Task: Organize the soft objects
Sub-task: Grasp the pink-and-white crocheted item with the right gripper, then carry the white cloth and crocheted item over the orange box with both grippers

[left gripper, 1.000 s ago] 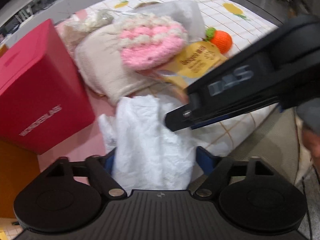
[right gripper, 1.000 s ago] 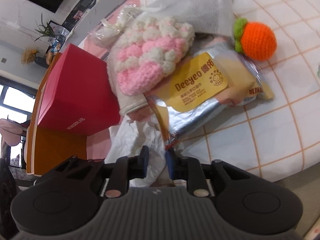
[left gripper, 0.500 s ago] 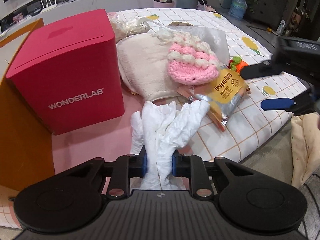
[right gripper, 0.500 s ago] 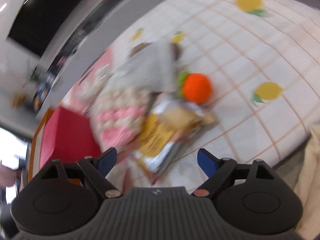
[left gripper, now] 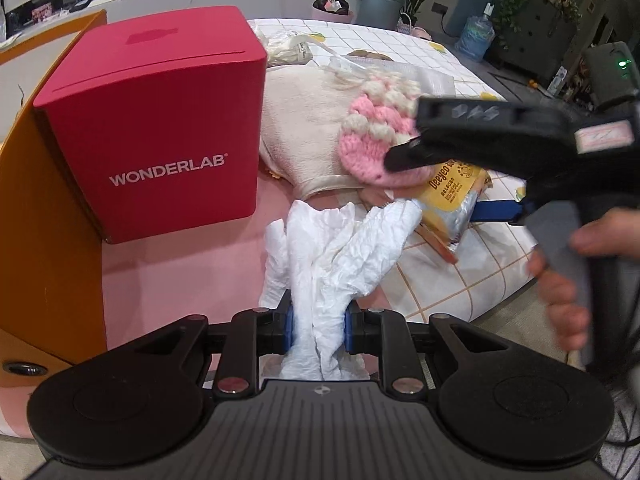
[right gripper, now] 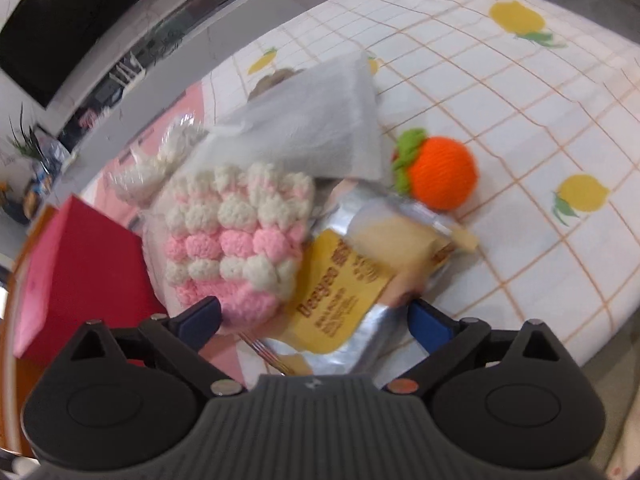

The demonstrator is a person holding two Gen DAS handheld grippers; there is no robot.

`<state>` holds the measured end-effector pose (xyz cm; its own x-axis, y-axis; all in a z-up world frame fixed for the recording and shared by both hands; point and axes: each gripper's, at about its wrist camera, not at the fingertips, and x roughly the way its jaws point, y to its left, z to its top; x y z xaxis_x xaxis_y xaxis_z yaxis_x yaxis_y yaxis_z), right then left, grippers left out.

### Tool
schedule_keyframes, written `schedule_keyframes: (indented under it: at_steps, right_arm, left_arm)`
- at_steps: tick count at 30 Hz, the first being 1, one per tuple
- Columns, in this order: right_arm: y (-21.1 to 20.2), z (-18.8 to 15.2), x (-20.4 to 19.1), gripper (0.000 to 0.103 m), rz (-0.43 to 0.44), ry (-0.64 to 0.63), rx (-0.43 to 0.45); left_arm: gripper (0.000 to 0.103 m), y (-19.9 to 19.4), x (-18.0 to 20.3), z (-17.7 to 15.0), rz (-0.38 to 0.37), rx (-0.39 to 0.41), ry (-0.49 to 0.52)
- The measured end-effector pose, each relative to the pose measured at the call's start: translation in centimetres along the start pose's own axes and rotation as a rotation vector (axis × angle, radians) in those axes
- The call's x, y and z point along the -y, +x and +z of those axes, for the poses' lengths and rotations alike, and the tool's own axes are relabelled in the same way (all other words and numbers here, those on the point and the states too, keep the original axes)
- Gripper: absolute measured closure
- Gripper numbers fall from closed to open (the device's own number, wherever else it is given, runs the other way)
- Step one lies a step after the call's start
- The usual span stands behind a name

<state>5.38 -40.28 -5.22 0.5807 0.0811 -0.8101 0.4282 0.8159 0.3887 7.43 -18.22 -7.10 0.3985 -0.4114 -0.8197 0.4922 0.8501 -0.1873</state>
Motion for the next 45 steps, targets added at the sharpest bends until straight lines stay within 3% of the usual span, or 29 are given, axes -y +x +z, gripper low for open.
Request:
schedule_keyframes:
  at_steps: [5, 11, 14, 17, 20, 25, 28, 36, 38, 41, 45]
  right_arm:
    - [1.4, -1.8, -3.0, 0.003, -0.125, -0.242, 0.026]
    - [1.8, -2.5, -3.8, 0.015, -0.18, -0.497, -0.077]
    - [0.8, -2.5, -2.7, 0.019, -0.167, -0.5, -0.13]
    - [-0.6, -2.1, -0.7, 0.016, -0.138, -0.446, -0.164]
    - [-3.1, -1.8, -0.3, 0.011, -0.087, -0.472, -0.057]
    - [-6.1, -3.1, -2.4, 0.011, 0.066, -0.751, 0.174]
    - [-4.8, -4.1, -3.8, 0.015, 0.086, -0.881, 0.149]
    - [-2.5, -5.7, -6.0, 0.044, 0.132, -1.061, 0.099]
    - [-2.3, -6.0, -6.2, 0.059, 0.149, -1.085, 0.1]
    - [-2.3, -6.8, -6.6, 0.072, 0.18, -1.121, 0.098]
    - [-2.7, -5.2, -5.7, 0.075, 0.188, -0.971, 0.054]
  left_arm:
    - [0.078, -0.1, -0.2, -0.1, -0.007, 0.002, -0.011]
    - [0.078, -0.2, -0.2, -0.1, -0.006, -0.009, -0.009]
    - [0.078, -0.4, -0.4, -0.4, -0.006, -0.006, -0.015]
    - [0.078, -0.4, -0.6, -0.4, -0.009, -0.008, -0.025]
    - [0.078, -0.6, -0.9, -0.4, -0.011, -0.008, -0.028]
    - [0.078, -0.7, -1.1, -0.7, -0.018, -0.001, -0.026]
    - [0.078, -0.5, -1.0, -0.7, -0.02, 0.0, -0.023]
    - [0.078, -0.6, -1.3, -0.8, -0.034, 0.006, -0.029]
    - [0.078, -0.7, -1.4, -0.9, -0.034, 0.007, -0.032]
    - [0.079, -0.7, -1.3, -0.9, -0.027, 0.006, -0.03]
    - [0.081, -1.2, -1.1, -1.0, -0.003, 0.012, -0.025]
